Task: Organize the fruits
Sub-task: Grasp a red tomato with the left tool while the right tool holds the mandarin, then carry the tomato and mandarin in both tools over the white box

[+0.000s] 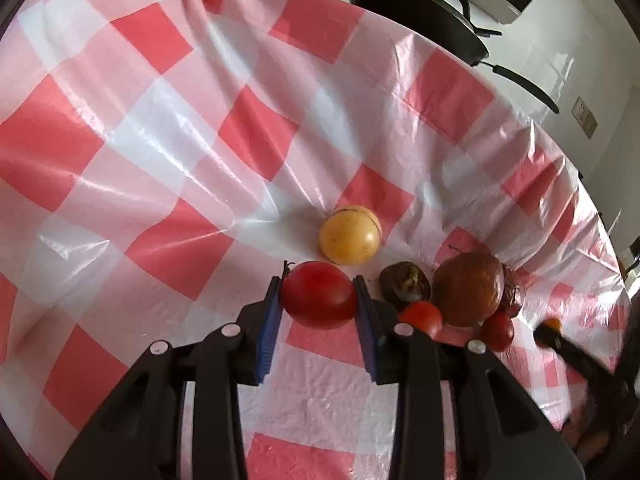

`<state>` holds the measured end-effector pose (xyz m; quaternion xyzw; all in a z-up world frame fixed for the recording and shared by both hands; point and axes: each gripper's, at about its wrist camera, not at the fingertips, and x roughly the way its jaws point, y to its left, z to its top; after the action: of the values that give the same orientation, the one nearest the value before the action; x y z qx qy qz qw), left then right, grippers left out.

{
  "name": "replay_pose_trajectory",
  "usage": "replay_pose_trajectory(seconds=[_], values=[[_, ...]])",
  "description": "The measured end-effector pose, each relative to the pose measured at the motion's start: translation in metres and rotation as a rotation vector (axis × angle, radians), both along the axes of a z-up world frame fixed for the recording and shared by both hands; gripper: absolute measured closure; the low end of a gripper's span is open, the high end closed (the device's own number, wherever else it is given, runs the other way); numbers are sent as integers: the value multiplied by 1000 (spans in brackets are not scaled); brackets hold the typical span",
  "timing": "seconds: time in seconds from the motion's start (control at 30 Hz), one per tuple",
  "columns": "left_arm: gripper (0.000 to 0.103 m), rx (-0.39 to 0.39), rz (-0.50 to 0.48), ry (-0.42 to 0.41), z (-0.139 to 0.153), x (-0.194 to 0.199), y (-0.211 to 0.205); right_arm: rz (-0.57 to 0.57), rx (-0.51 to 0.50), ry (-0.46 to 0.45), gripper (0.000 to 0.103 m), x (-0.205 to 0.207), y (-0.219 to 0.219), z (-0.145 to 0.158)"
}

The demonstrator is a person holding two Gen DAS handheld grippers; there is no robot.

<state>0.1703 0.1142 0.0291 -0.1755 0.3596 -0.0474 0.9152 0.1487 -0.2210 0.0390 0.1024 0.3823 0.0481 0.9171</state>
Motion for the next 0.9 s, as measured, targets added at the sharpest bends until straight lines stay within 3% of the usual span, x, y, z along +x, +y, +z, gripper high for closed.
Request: replay_pose_trajectory(seconds=[0.13, 0.27, 0.47, 0.7, 0.8, 0.9], values=[[68, -6, 8, -37, 1, -2, -7, 77, -56, -16, 65, -54, 40, 2], [68, 43, 37, -53, 9, -20, -10, 115, -66, -38, 65, -106, 62, 5], [68, 156, 49, -89, 32, -88, -14, 150, -94, -59, 65, -147, 89, 10], [68, 198, 116, -188, 50, -180, 5, 229, -152, -88, 65, -195, 129, 17], [68, 180, 141, -222, 53, -218, 19, 265, -167, -91, 65, -212, 144, 17], [68, 232, 132, -245, 57, -248, 26, 304, -189, -90, 65, -229, 162, 16]])
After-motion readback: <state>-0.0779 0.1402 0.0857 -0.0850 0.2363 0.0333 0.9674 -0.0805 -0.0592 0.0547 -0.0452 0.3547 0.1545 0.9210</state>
